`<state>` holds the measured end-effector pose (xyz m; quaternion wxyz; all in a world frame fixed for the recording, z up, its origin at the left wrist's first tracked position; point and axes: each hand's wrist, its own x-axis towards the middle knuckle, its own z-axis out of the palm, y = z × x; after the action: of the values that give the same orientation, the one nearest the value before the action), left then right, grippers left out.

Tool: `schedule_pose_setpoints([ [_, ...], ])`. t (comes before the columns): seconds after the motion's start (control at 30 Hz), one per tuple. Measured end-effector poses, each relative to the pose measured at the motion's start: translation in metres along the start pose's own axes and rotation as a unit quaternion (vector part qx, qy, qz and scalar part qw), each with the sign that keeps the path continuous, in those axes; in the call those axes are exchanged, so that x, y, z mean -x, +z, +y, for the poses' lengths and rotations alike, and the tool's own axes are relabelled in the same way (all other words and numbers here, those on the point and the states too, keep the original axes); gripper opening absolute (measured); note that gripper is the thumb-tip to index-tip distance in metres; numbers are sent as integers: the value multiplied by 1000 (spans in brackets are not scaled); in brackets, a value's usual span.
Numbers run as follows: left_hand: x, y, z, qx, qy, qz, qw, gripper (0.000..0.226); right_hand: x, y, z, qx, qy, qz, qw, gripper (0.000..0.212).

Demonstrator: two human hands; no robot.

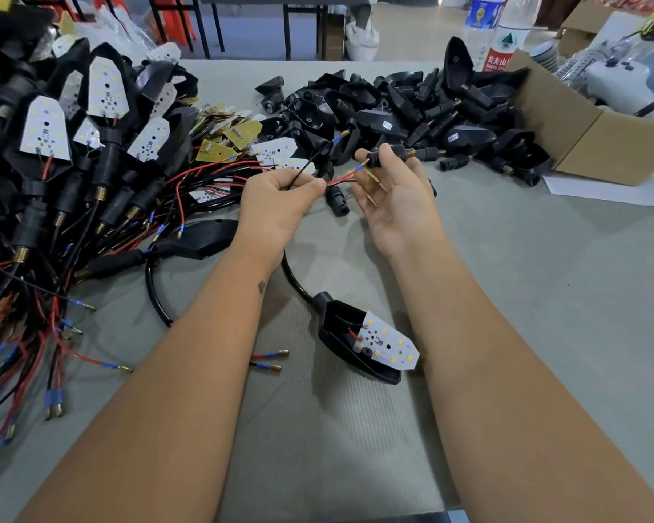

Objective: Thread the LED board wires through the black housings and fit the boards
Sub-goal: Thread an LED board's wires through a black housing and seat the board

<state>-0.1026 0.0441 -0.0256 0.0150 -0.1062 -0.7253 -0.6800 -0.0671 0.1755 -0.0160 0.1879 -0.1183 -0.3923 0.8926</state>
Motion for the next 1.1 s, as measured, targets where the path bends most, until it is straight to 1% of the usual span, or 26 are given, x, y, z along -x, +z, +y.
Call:
schedule_pose_setpoints([
  [0.07, 0, -1, -1, 3, -2, 3, 1000, 26, 0, 0, 1, 21, -13, 9, 1000, 15],
  [0.17, -1, -2, 0, 13, -5, 10, 1000, 27, 0, 0, 1, 39, -28, 14, 999, 25],
  [0.33, 1, 0, 3, 27, -6, 17, 999, 26, 1, 3, 3, 58, -44, 29, 997, 28],
  [0.43, 1, 0, 6, 74, -21, 37, 996, 22, 2, 4, 4, 91, -46, 29, 994, 29],
  [0.5, 1, 0, 8, 88, -30, 54, 994, 21, 3, 5, 3, 73, -29, 17, 997, 26],
  [0.63, 2, 2, 9, 82, -24, 72, 994, 21, 5, 7, 1, 28, -1, 8, 1000, 22],
  [0.8, 3, 1, 10, 63, -16, 65, 996, 18, 5, 6, -1, 21, 8, 5, 1000, 14],
  [0.93, 2, -2, 11, 98, -40, 31, 994, 19, 4, 5, -1, 17, 23, -3, 1000, 10],
  [1.0, 2, -2, 10, 101, -41, 19, 994, 17, 3, 6, 0, 33, 26, -8, 999, 14],
  [1.1, 3, 1, 7, 63, -11, 29, 998, 18, 3, 6, 2, 58, 20, -12, 998, 19],
])
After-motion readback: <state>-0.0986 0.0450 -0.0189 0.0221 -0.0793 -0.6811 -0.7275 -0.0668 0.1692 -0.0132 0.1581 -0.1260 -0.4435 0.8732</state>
